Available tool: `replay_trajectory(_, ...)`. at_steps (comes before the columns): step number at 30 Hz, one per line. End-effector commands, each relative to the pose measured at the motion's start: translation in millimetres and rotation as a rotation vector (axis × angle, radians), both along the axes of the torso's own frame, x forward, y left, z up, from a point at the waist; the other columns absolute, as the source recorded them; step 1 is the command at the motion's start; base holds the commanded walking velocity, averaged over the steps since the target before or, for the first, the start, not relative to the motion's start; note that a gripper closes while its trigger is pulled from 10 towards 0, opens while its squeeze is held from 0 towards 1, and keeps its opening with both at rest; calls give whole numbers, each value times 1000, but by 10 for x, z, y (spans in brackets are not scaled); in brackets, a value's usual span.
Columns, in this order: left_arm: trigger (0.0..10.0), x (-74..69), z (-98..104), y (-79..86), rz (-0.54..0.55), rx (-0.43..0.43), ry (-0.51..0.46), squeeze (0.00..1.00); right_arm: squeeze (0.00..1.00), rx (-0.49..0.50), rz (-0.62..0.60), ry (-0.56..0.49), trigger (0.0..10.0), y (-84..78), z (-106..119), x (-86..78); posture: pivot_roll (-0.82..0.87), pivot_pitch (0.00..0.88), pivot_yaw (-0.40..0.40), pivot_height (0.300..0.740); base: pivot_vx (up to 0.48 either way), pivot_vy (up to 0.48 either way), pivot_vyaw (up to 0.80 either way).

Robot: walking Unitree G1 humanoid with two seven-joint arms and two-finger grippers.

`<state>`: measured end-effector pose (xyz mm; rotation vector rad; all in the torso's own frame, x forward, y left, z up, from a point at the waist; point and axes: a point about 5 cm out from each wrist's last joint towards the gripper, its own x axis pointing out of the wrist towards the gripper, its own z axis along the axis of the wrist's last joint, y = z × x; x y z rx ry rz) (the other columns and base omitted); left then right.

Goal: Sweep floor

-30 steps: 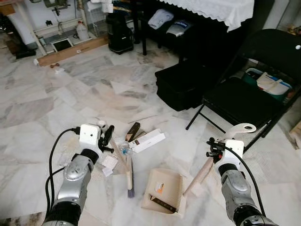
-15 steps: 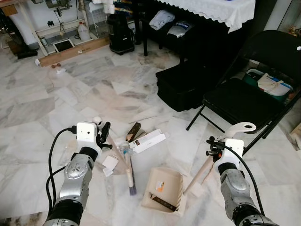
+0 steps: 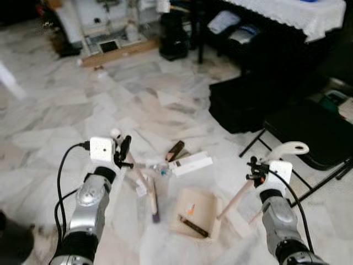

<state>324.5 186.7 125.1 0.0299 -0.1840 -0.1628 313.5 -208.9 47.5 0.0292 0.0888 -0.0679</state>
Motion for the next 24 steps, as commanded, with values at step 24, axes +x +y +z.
replay_trajectory(24,10000,-6,40,3,11,16,-13,0,0,14,-11,-16,10000,-26,25,5,21,77,41,740,0,0,533)
